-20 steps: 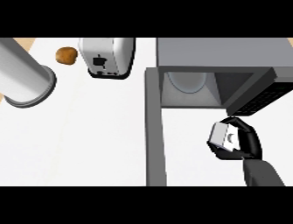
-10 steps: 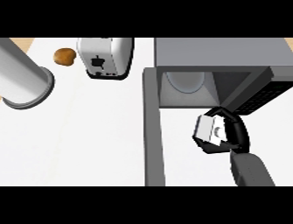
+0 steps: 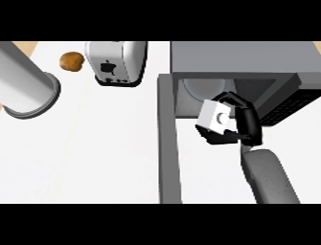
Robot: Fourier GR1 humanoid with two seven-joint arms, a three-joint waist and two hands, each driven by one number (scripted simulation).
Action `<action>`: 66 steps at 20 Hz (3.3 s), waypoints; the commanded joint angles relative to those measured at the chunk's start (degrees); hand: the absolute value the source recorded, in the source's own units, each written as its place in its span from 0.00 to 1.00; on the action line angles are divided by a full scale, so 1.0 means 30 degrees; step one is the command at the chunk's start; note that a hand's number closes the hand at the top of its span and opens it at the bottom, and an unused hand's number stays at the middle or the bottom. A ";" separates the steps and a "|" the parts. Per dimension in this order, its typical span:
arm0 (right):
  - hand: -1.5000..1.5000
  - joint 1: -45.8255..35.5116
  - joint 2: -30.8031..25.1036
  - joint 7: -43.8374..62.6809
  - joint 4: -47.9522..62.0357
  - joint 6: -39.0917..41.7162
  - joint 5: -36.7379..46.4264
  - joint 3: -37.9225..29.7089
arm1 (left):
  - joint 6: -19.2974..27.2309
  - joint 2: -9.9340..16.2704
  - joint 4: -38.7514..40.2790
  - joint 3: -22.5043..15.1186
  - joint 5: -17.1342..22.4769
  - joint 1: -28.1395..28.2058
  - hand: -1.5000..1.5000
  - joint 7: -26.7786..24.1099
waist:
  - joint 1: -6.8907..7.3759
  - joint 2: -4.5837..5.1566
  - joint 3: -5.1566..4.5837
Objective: Pick up the milk, place it into the microwave and close the microwave
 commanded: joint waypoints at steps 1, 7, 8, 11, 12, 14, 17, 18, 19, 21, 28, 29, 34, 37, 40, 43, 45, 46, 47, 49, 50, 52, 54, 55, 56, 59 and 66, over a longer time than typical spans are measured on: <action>1.00 -0.2275 0.0348 0.1858 0.0640 -0.1688 0.1167 0.0203 | 0.0286 -0.0161 -0.0356 -0.0249 -0.0556 -0.0303 0.00 0.0268 | 0.0089 0.0035 0.0006; 1.00 -0.6518 -0.0321 0.2429 0.5404 -0.3519 0.3024 -0.0235 | -0.0060 0.0704 0.0524 0.0641 0.0673 -0.0157 0.00 0.0239 | 0.0417 0.0109 0.0010; 1.00 -0.7138 -0.0381 0.1746 0.7083 -0.4177 0.3319 -0.0570 | 0.0001 0.0843 0.0655 0.0263 0.0063 -0.0605 0.00 0.0351 | 0.0501 0.0191 0.0017; 1.00 -0.9457 -0.1009 0.1502 0.9773 -0.4606 0.3234 -0.1554 | -0.0273 0.0502 0.1114 -0.0068 -0.0503 -0.1126 0.00 -0.0167 | 0.0671 0.0303 0.0019; 1.00 -0.9358 -0.0845 0.1173 1.0520 -0.5174 0.3423 -0.1590 | -0.1084 -0.0592 0.0568 -0.0129 -0.0423 0.0207 0.00 -0.0400 | 0.0784 0.0263 0.0017; 1.00 -1.0636 -0.0813 0.1700 1.1712 -0.6325 0.3894 -0.1718 | -0.1086 -0.0504 0.0728 -0.0487 -0.0826 -0.0393 0.00 -0.0503 | 0.0845 0.0321 0.0015; 1.00 -1.1233 -0.1291 0.0572 1.3633 -0.7021 0.3762 -0.2438 | -0.0612 0.0763 0.1097 -0.0041 0.0149 -0.0871 0.00 0.0057 | 0.1104 0.0465 0.0038; 1.00 -1.1945 -0.1251 0.0811 1.3898 -0.7433 0.3875 -0.2482 | -0.1034 0.0131 0.1219 -0.0123 -0.0681 -0.0701 0.00 -0.0476 | 0.1063 0.0433 0.0026; 1.00 -1.2167 -0.1737 0.0412 1.4426 -0.6827 0.3587 -0.2809 | -0.0712 -0.0403 0.0603 -0.0678 -0.1315 -0.0782 0.00 -0.0235 | 0.1043 0.0468 0.0036; 1.00 -1.3013 -0.2345 0.0905 1.4993 -0.6991 0.3602 -0.3064 | -0.0851 -0.0087 0.1344 -0.0633 -0.1184 -0.1240 0.00 -0.0470 | 0.1288 0.0609 0.0032; 1.00 -1.3240 -0.3674 -0.0432 1.6112 -1.0567 0.4822 -0.2882 | -0.0685 0.0417 0.1381 -0.0843 -0.1308 -0.1915 0.00 -0.0316 | 0.1910 0.0925 0.0057; 1.00 -1.3348 -0.3441 -0.0537 1.6242 -1.1354 0.4993 -0.2816 | -0.0989 0.0630 0.1973 -0.0676 -0.1183 -0.1926 0.00 -0.0500 | 0.2050 0.0960 0.0043; 1.00 -1.3310 -0.4385 -0.1010 1.7481 -1.1912 0.5791 -0.2378 | -0.1231 0.0544 0.2236 -0.0950 -0.1298 -0.1977 0.00 -0.0539 | 0.2185 0.1047 0.0058; 1.00 -1.3234 -0.4431 -0.0154 1.8268 -1.2907 0.5750 -0.2634 | -0.1150 0.0573 0.2692 -0.1215 -0.1828 -0.2668 0.00 -0.0746 | 0.2239 0.1250 0.0066; 0.00 -1.2999 -0.5209 0.1285 1.9258 -1.4874 0.6388 -0.2312 | -0.1015 0.0922 0.2508 -0.1074 -0.1712 -0.2551 0.00 -0.0394 | 0.2541 0.1293 0.0067; 0.00 -1.3265 -0.5801 0.3486 2.0446 -1.6818 0.7228 -0.1635 | -0.0914 0.0850 0.2305 -0.1242 -0.2430 -0.2941 0.00 -0.0615 | 0.2555 0.1327 0.0046; 0.00 -1.3336 -0.4866 0.1702 1.9313 -1.5277 0.6981 -0.1735 | -0.1132 0.0771 0.2661 -0.1409 -0.2774 -0.2996 0.00 -0.0771 | 0.2568 0.1320 0.0123; 0.00 -1.3628 -0.5010 0.1492 1.9178 -1.4583 0.6952 -0.1753 | -0.1152 0.0781 0.2946 -0.1479 -0.2835 -0.3240 0.00 -0.0896 | 0.2628 0.1423 0.0127; 0.00 -1.3730 -0.4742 0.1437 1.9165 -1.4445 0.6926 -0.1775 | -0.1232 0.0399 0.2748 -0.1536 -0.3413 -0.3011 0.00 -0.1158 | 0.2539 0.1273 0.0109; 0.00 -1.3385 -0.4910 0.0874 1.9130 -1.4024 0.6827 -0.1879 | -0.1257 0.0387 0.2876 -0.1522 -0.3215 -0.3038 0.00 -0.1212 | 0.2643 0.1338 0.0126; 0.00 -1.3684 -0.5190 0.0400 1.8905 -1.3161 0.6826 -0.1857 | -0.1387 0.0705 0.3079 -0.1776 -0.3344 -0.3227 0.00 -0.0946 | 0.2356 0.1266 0.0128; 0.00 -1.3807 -0.4771 0.0094 1.8864 -1.2708 0.6704 -0.1961 | -0.1975 0.0606 0.3371 -0.1889 -0.3309 -0.3146 0.00 -0.1403 | 0.2497 0.1256 0.0107; 0.00 -1.3416 -0.4108 -0.0661 1.8683 -1.2545 0.6456 -0.2174 | -0.1941 0.0683 0.2990 -0.2508 -0.3649 -0.3377 0.00 -0.0937 | 0.2313 0.1276 0.0151; 0.00 -1.4083 -0.5000 -0.0376 1.8788 -1.1343 0.6334 -0.2306 | -0.2327 0.0617 0.3197 -0.2444 -0.3403 -0.2934 0.00 -0.1034 | 0.2473 0.1199 0.0119; 0.00 -1.3926 -0.4422 -0.0614 1.8672 -1.1716 0.6204 -0.2432 | -0.2625 0.0535 0.3649 -0.2413 -0.3745 -0.3042 0.00 -0.1522 | 0.2426 0.1215 0.0097; 0.00 -1.3934 -0.4537 -0.1341 1.8561 -0.9486 0.5391 -0.3143 | -0.2709 0.0472 0.3455 -0.2845 -0.3527 -0.3109 0.00 -0.1284 | 0.2157 0.1055 0.0119; 0.00 -1.3357 -0.3174 -0.2858 1.8262 -0.7898 0.3704 -0.4709 | -0.3611 -0.0507 0.2688 -0.4773 -0.4119 -0.3013 0.00 -0.1261 | 0.1816 0.0879 0.0116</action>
